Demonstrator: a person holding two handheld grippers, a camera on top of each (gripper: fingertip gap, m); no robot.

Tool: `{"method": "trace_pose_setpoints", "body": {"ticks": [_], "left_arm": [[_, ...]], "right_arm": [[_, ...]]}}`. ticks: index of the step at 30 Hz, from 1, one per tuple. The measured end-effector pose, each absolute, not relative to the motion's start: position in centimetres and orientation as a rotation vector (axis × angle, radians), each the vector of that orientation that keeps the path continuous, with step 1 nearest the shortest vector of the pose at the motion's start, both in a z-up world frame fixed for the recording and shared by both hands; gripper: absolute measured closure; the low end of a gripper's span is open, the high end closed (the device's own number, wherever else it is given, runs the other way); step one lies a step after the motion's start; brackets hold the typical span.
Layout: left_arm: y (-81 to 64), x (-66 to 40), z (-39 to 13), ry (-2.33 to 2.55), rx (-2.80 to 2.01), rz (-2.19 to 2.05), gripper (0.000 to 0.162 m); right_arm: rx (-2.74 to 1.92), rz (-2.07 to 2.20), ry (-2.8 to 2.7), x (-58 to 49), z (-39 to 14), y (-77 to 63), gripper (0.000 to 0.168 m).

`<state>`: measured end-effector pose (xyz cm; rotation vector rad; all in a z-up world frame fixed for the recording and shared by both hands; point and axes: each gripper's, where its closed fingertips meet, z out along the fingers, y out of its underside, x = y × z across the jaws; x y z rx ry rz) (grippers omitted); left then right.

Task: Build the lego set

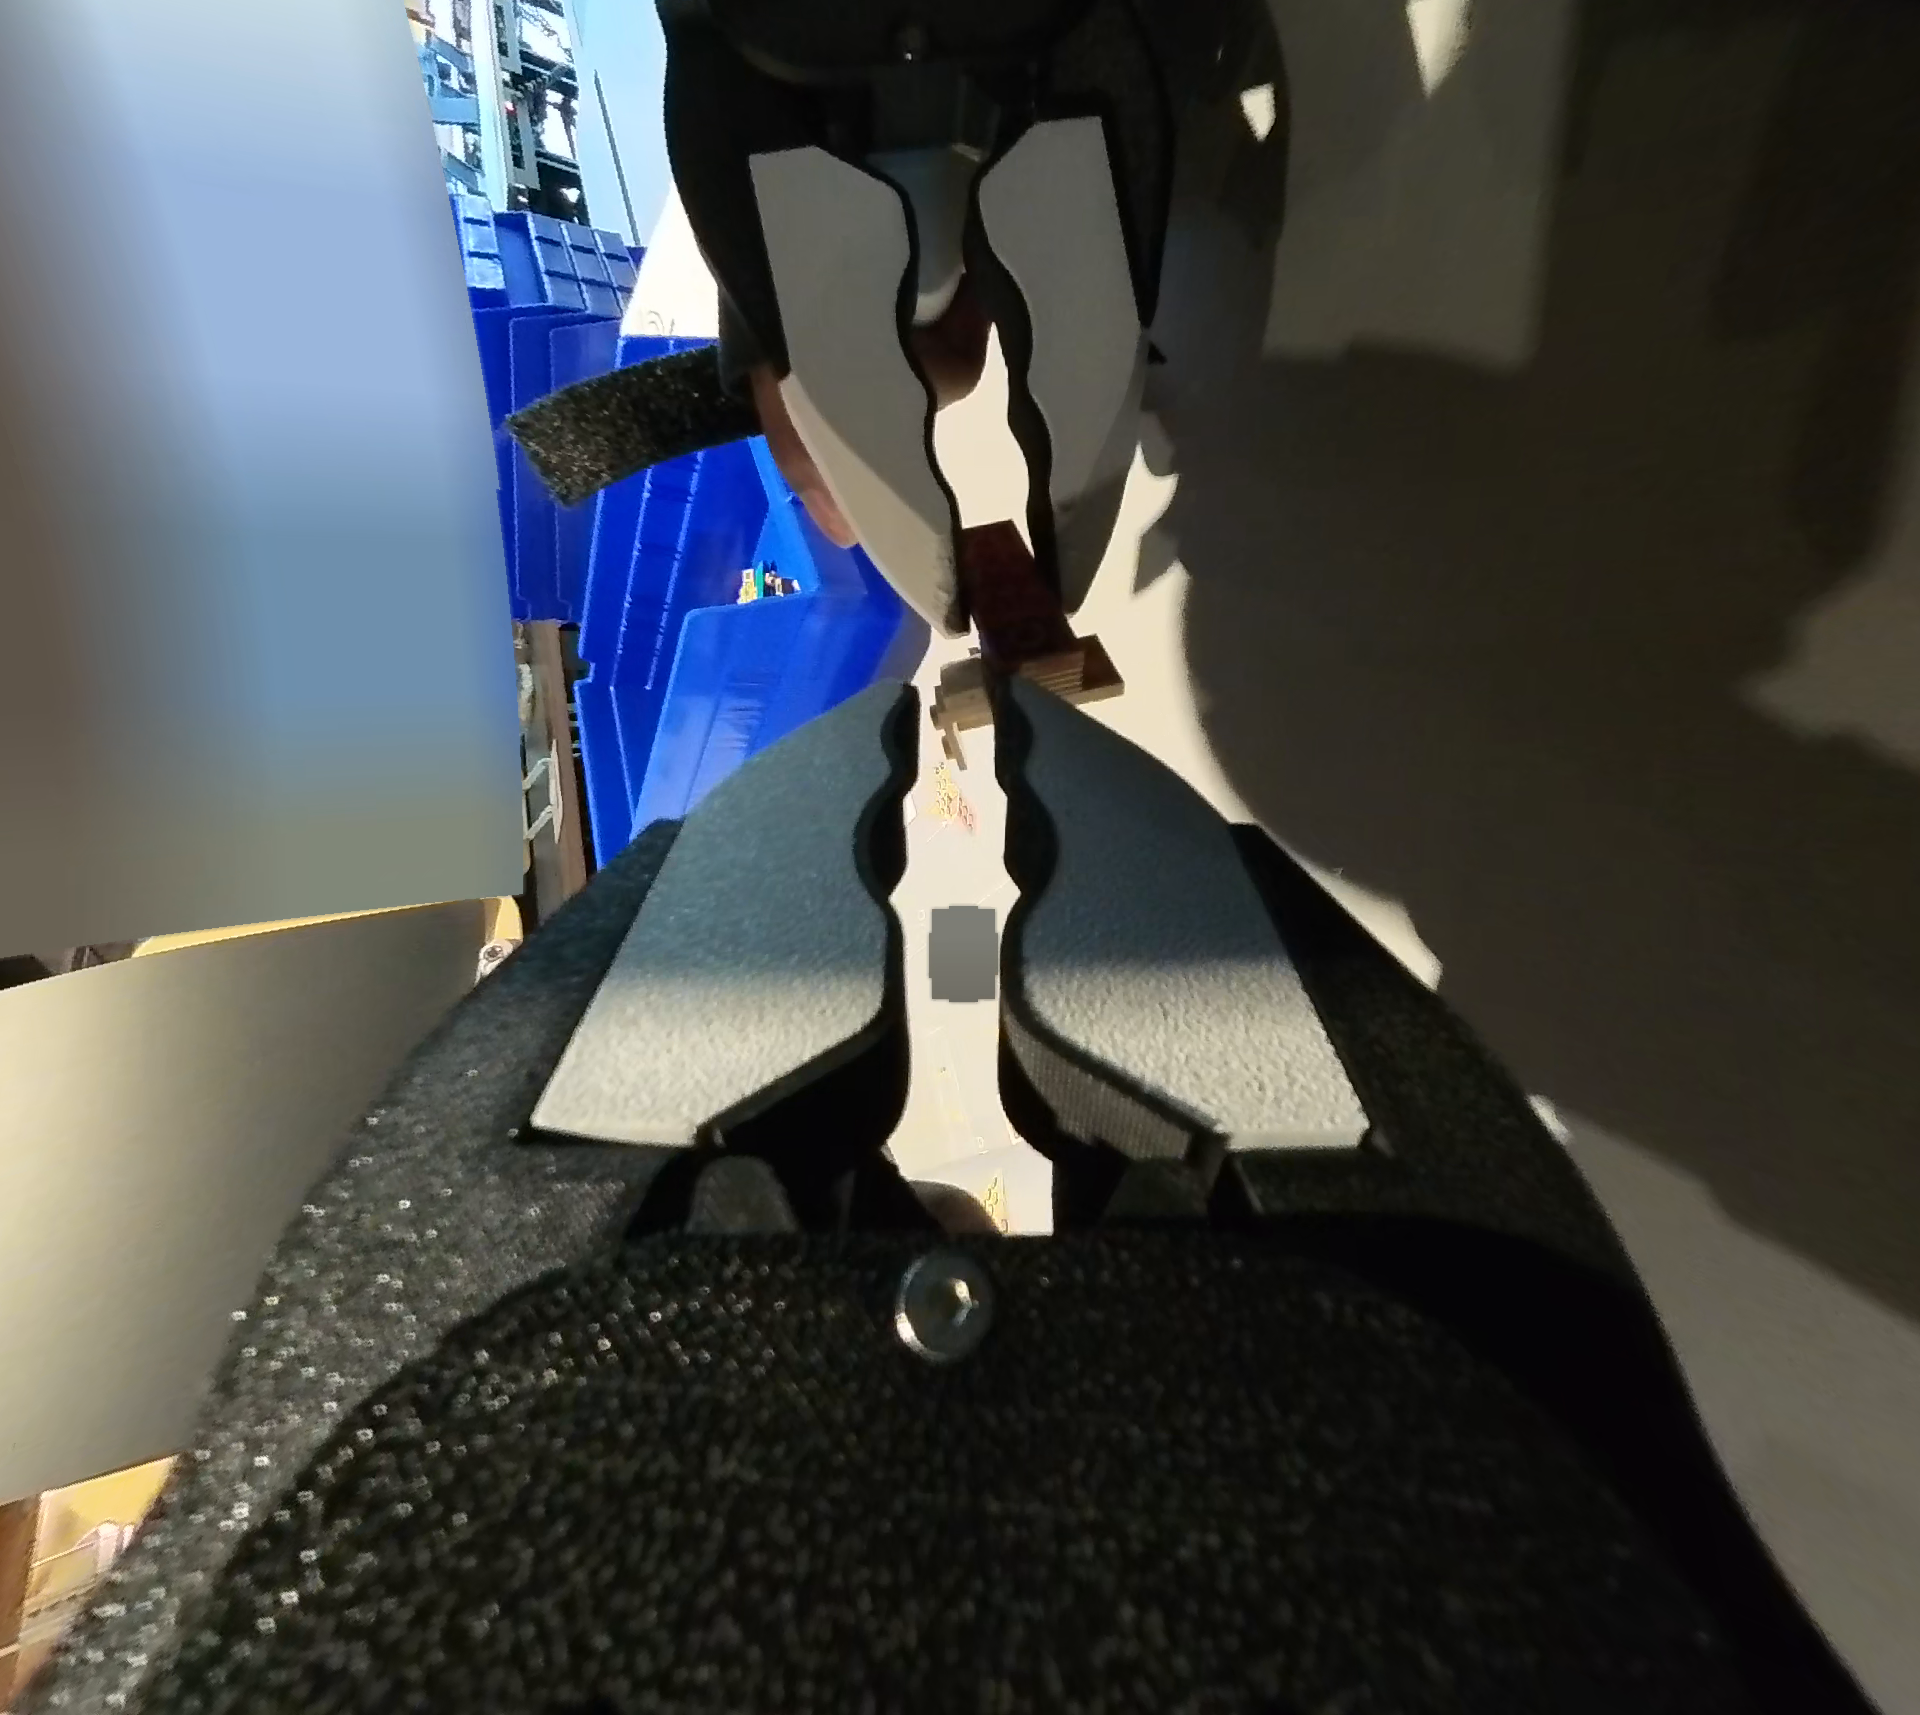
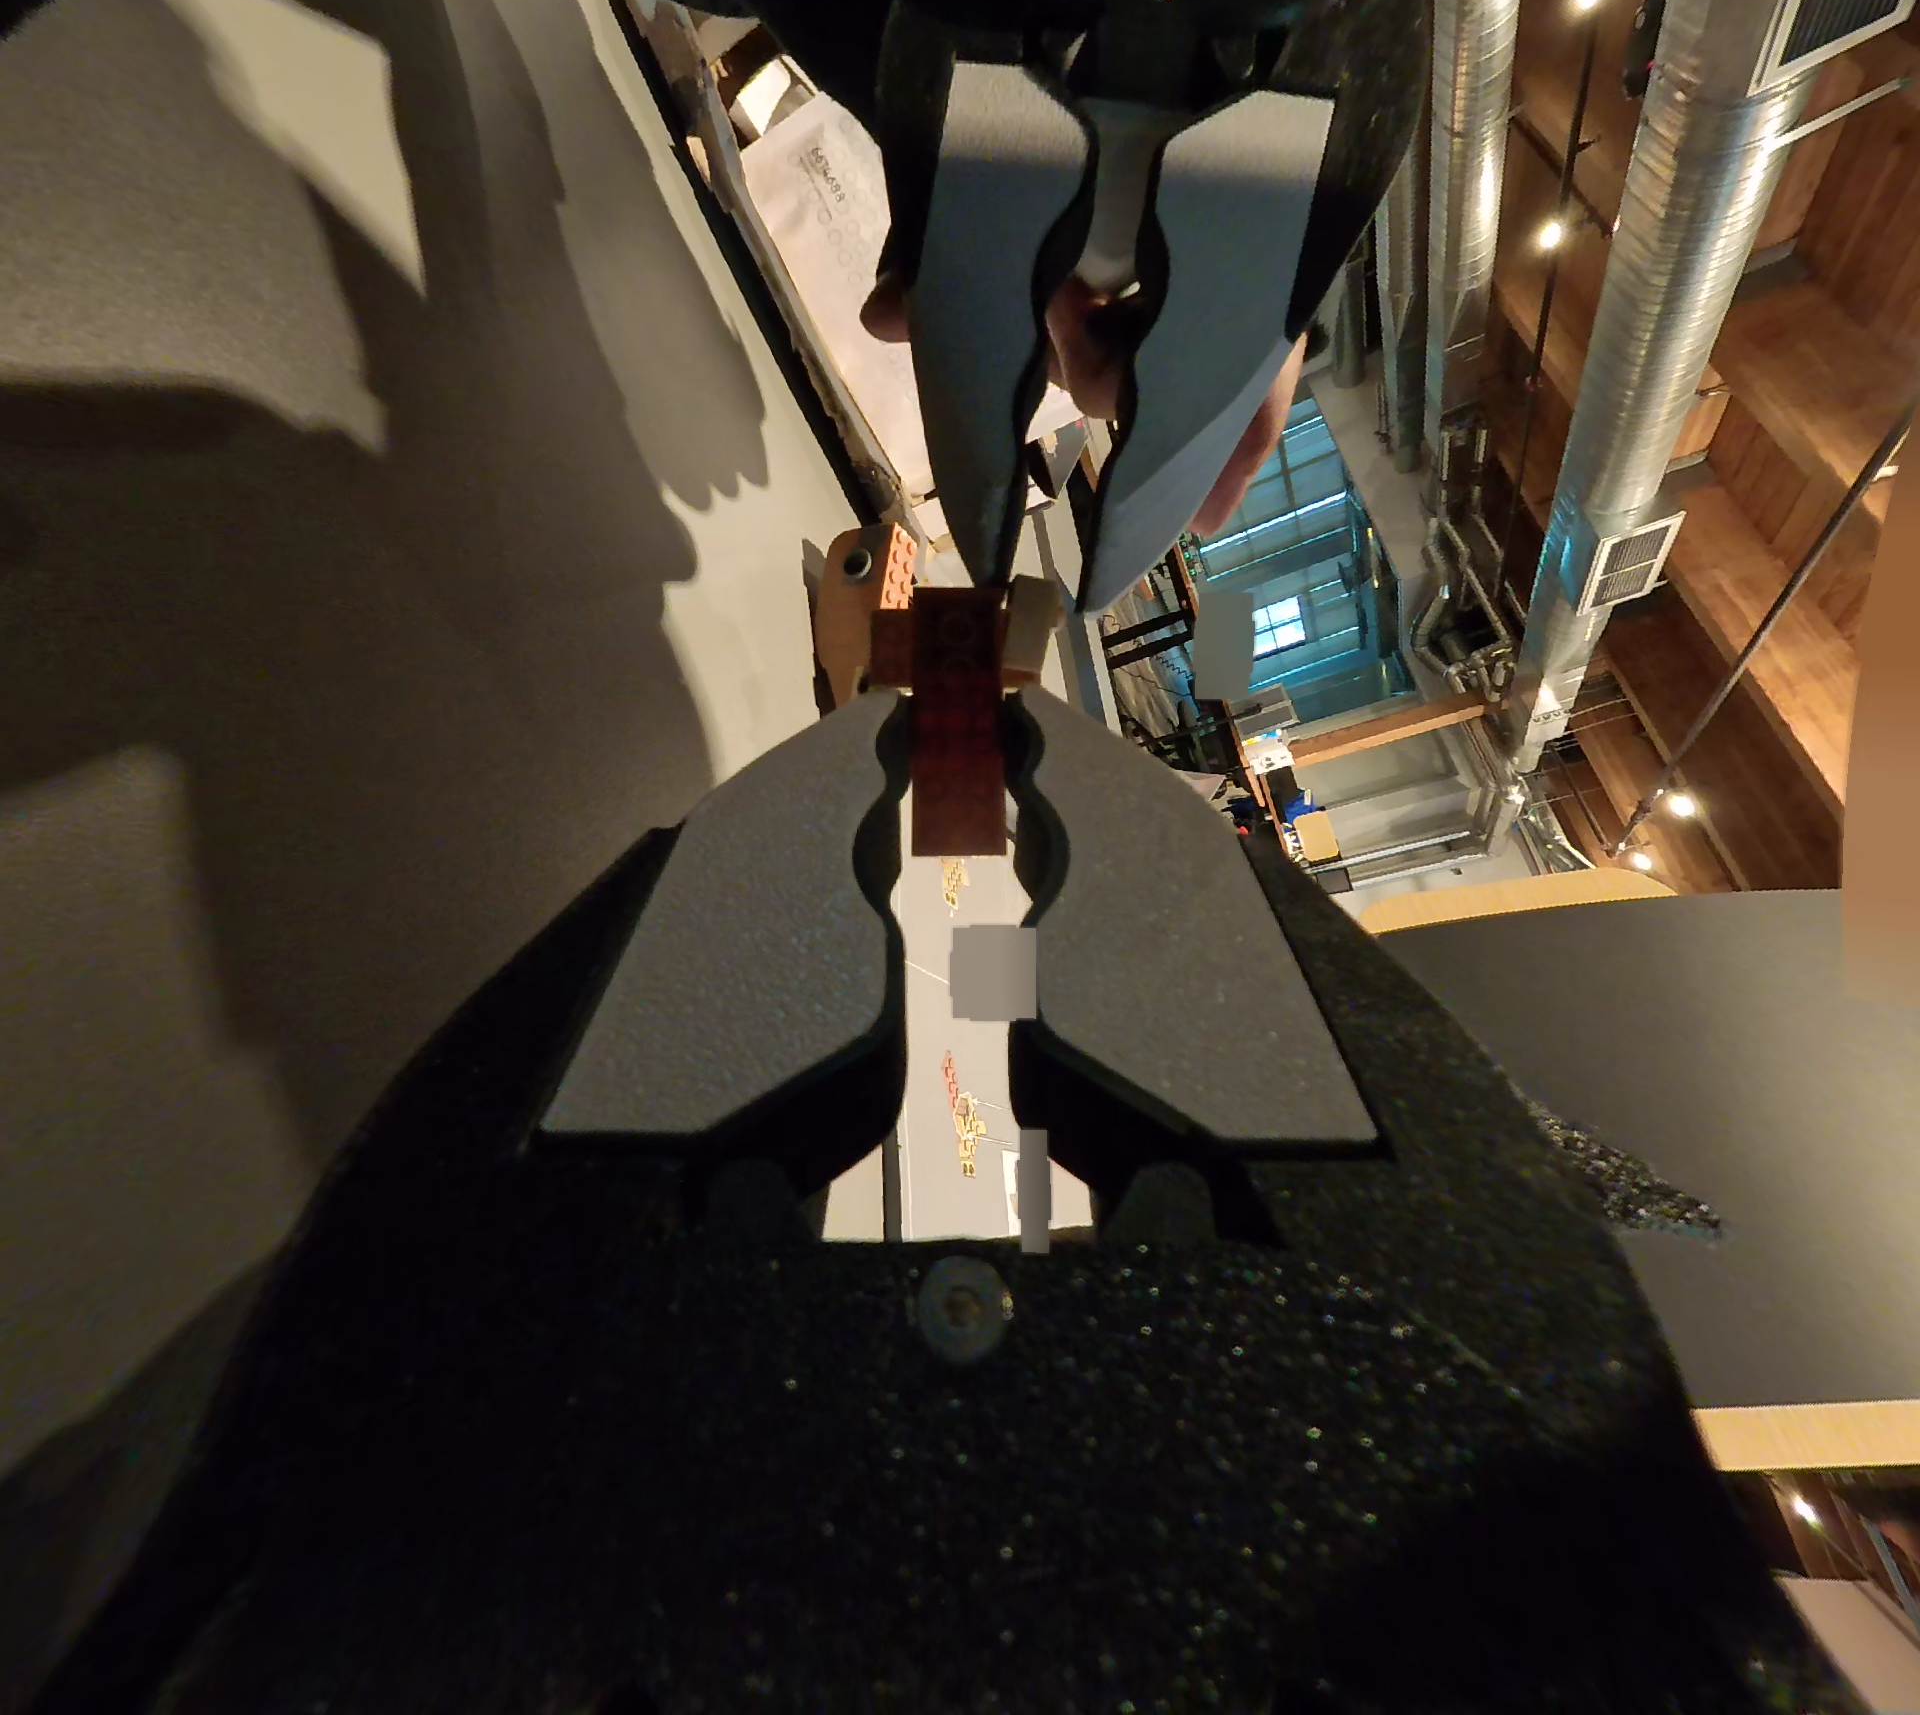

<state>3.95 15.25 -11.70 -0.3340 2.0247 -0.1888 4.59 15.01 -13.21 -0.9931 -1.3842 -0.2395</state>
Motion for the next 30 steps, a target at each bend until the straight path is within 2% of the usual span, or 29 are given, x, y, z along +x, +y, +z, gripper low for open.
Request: {"method": "trace_pose_setpoints", "body": {"ticks": [30], "left_arm": [[15.39, 4.01, -11.59, 2.016, -0.33, -0.144, 0.152]], "right_arm": [[-1.011, -0.218, -1.36, 4.62, -13.1, 14.94, 0.152]]}}
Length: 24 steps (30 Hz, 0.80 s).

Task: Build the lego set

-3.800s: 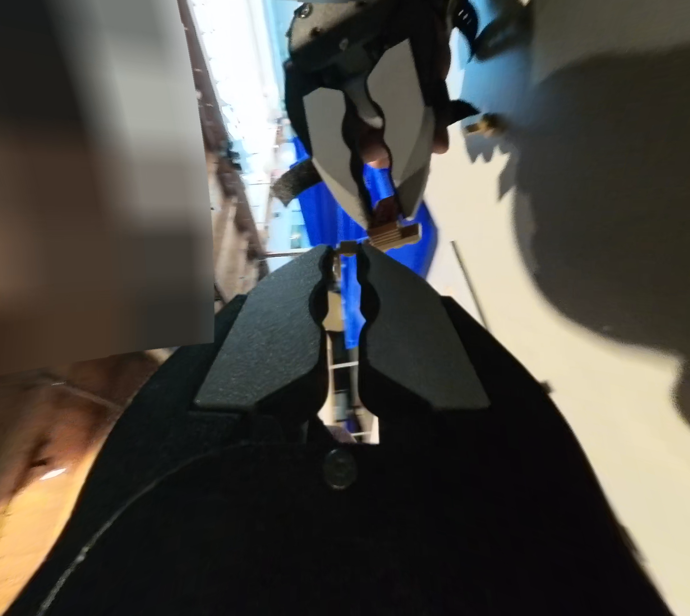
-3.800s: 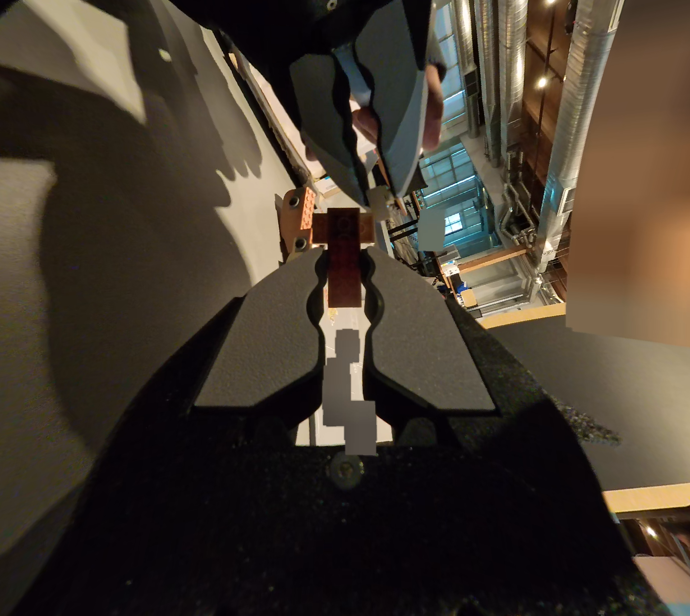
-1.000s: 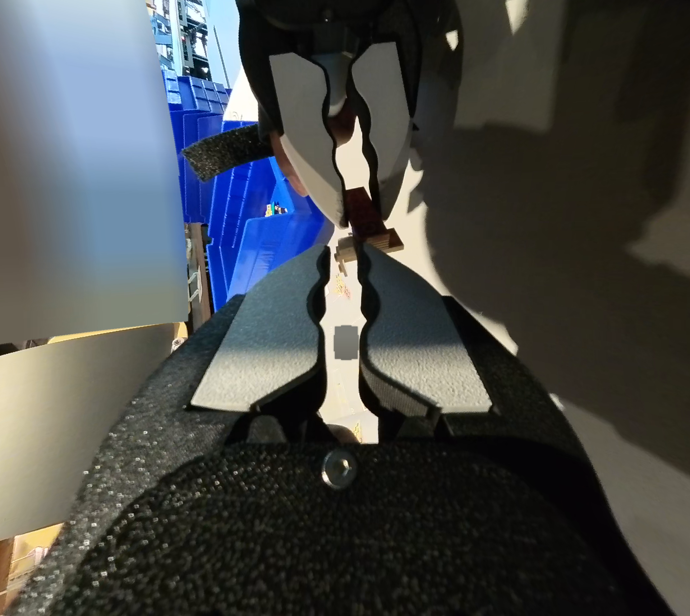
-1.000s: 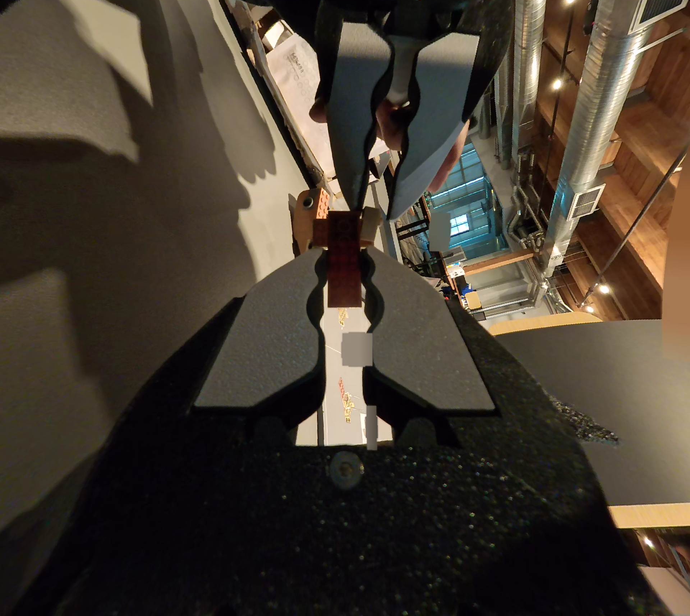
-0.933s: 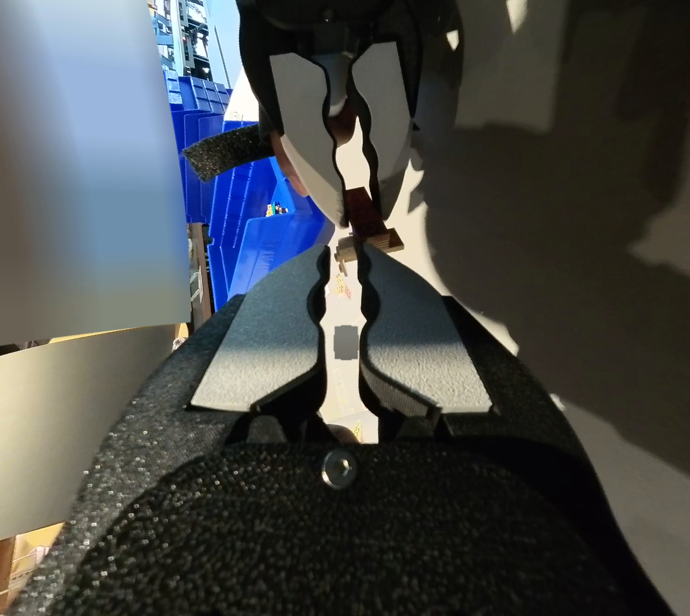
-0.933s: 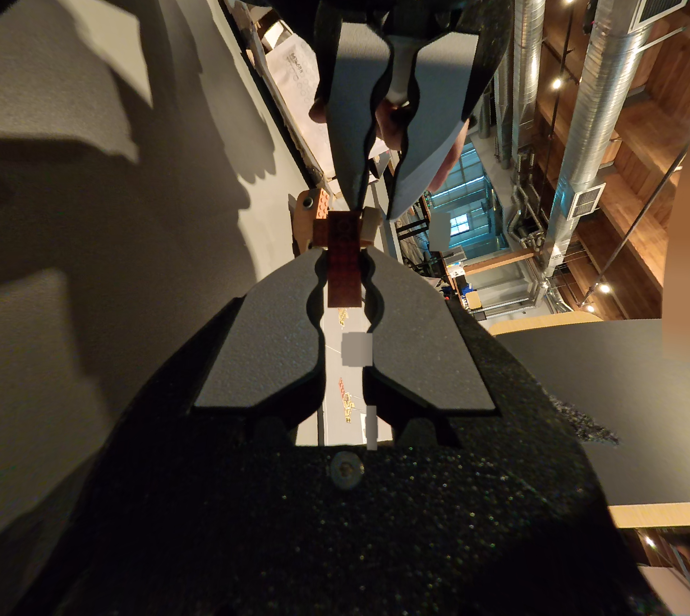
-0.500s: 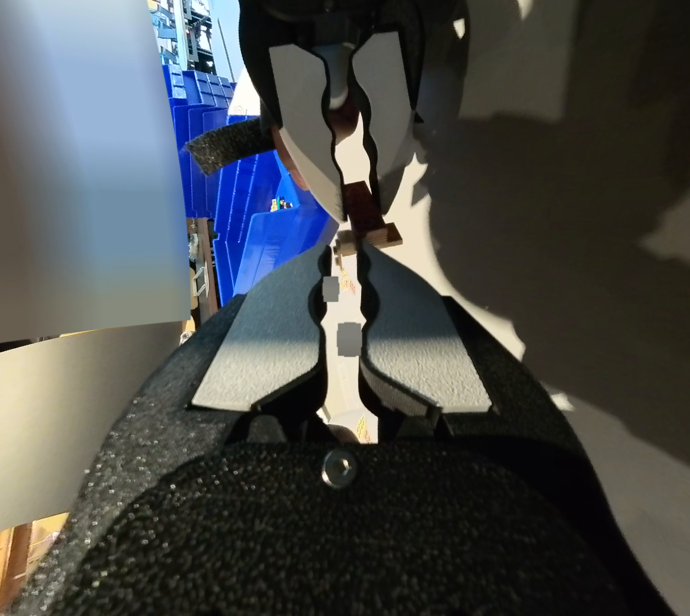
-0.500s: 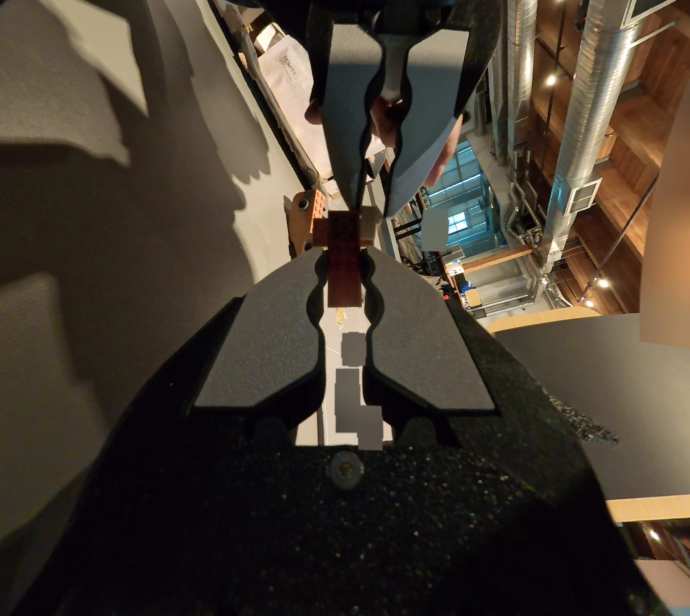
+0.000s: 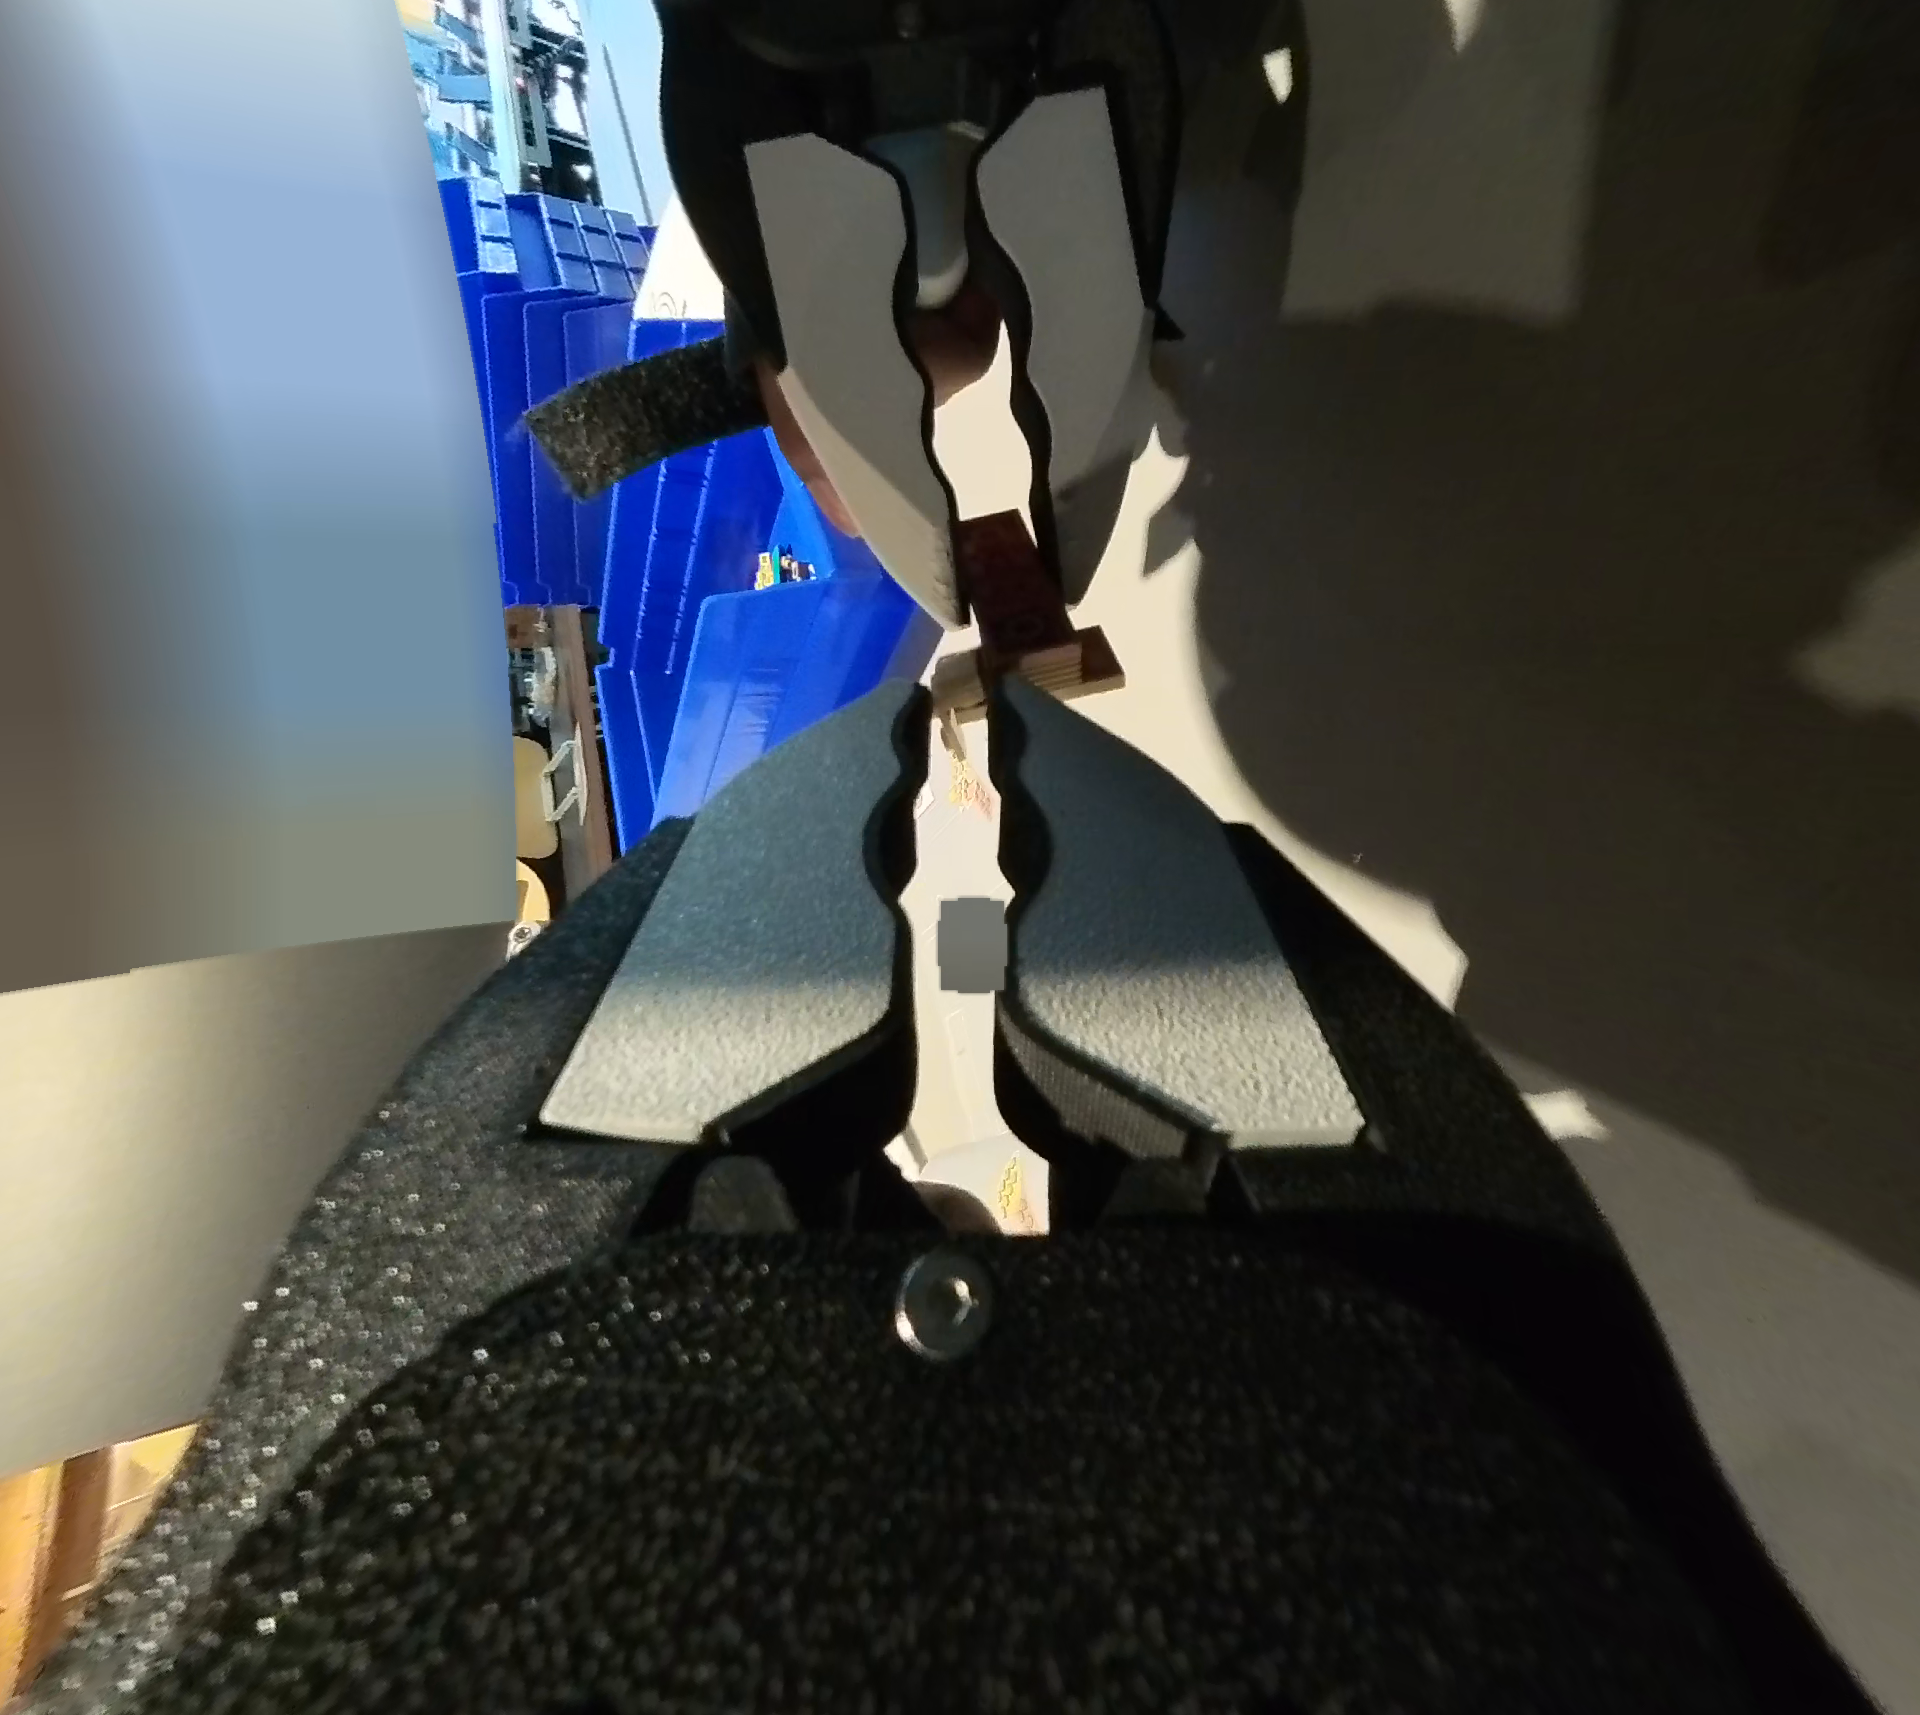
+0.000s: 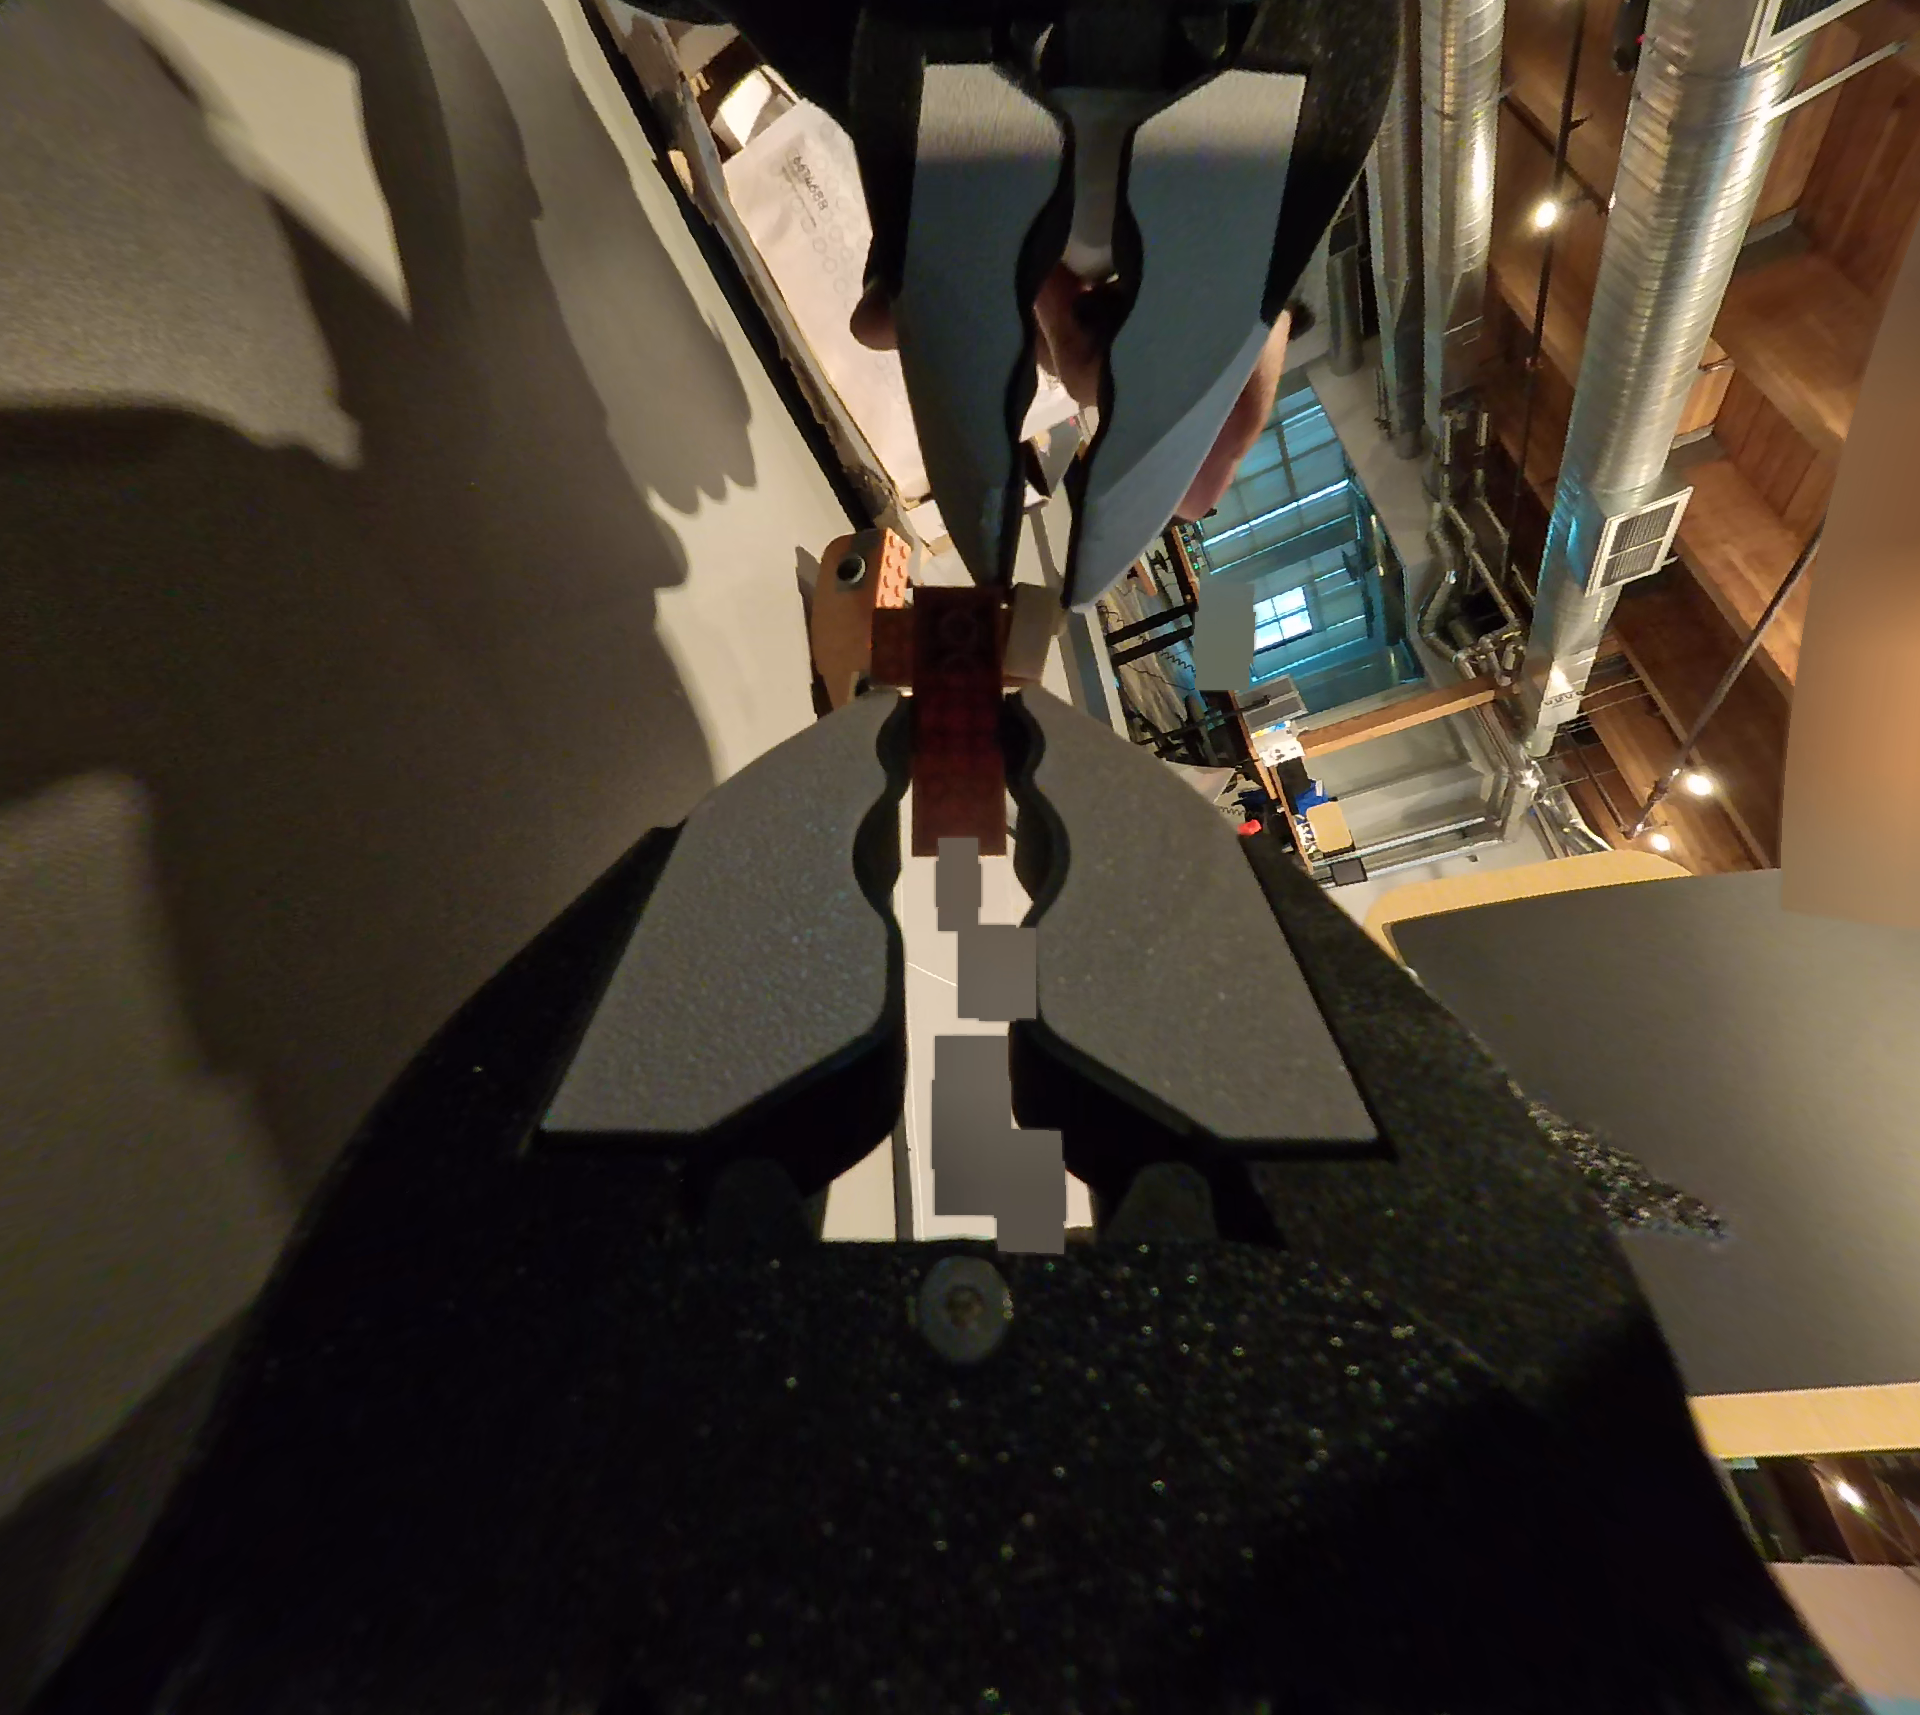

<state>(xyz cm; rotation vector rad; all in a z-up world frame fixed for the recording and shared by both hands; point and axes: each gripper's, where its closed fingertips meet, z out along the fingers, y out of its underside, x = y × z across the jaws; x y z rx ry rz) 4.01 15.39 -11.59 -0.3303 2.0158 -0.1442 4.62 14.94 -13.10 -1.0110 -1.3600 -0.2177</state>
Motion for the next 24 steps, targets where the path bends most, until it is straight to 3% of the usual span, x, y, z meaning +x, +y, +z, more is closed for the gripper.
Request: {"method": "trace_pose_setpoints", "body": {"ticks": [24], "left_arm": [[15.72, 4.03, -11.85, 2.036, -0.272, 0.064, 0.152]], "right_arm": [[-1.025, -0.205, -1.357, 4.59, -13.22, 14.97, 0.152]]}}
